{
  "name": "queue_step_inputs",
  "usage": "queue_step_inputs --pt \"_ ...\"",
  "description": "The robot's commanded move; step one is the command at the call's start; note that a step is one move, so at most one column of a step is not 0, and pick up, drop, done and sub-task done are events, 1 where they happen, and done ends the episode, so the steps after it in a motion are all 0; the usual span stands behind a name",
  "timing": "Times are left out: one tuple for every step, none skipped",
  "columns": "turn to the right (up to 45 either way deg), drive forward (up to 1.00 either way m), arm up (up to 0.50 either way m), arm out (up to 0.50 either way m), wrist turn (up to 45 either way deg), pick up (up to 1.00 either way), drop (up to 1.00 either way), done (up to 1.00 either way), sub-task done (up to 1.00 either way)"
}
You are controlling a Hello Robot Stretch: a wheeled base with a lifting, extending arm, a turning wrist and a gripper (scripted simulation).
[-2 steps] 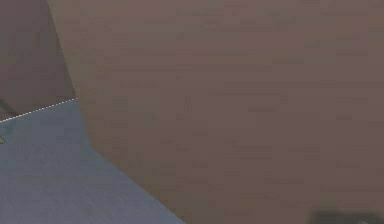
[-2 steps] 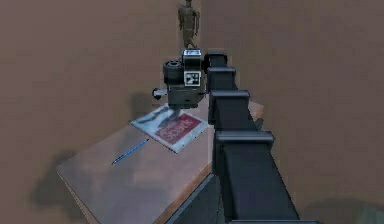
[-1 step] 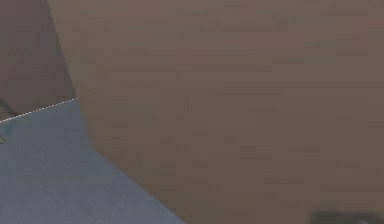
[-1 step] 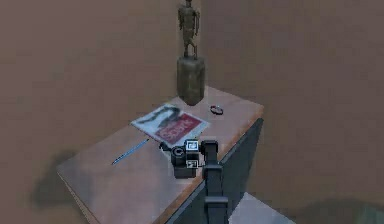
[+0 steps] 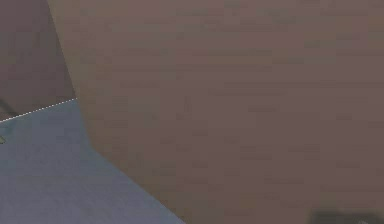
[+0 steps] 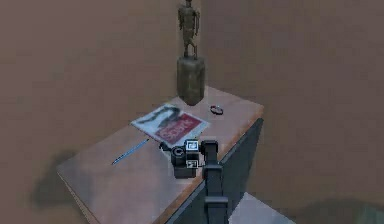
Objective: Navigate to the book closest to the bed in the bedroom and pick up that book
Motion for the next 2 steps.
queue_step_inputs --pt "0.0 0.00 0.10 0.00 0.0 0.00 0.00 0.00 0.00" --pt "0.0 0.00 0.00 0.00 0.0 0.00 0.00 1.00 0.00"
